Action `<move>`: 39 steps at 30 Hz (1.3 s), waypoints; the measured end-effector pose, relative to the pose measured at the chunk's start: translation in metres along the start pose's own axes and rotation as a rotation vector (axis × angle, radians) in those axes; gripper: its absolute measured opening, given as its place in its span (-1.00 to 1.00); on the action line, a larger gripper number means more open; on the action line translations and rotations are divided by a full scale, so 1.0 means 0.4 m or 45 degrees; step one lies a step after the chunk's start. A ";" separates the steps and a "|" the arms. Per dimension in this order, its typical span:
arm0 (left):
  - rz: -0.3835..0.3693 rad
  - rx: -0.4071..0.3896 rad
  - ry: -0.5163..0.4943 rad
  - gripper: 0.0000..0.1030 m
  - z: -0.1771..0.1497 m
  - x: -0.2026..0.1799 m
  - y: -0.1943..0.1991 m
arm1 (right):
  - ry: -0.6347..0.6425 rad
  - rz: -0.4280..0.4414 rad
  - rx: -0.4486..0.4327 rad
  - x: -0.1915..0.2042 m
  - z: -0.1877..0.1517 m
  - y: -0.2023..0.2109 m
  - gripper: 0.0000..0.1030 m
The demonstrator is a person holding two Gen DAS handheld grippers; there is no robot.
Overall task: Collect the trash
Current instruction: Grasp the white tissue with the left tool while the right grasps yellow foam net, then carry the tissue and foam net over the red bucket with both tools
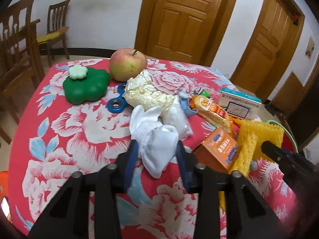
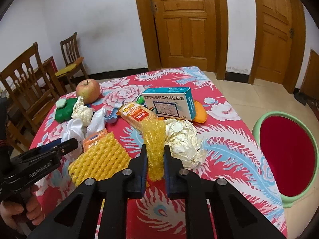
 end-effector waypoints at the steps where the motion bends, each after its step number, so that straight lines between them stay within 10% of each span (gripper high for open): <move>1: -0.019 -0.001 0.004 -0.55 0.001 -0.001 0.002 | 0.001 -0.006 -0.003 0.002 0.000 0.002 -0.78; 39: -0.295 -0.126 -0.127 -0.65 0.021 -0.252 0.235 | -0.136 -0.026 -0.308 -0.149 0.007 0.290 -0.79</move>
Point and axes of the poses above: each gripper's, at about its wrist camera, not at the fingertips, and y roughly against the way its jaws point, x to its left, z to its top, the point moved 6 cm from there along -y, roughly the way its jaws point, and after that the axes turned 6 degrees about z, right-handed, at the moved point
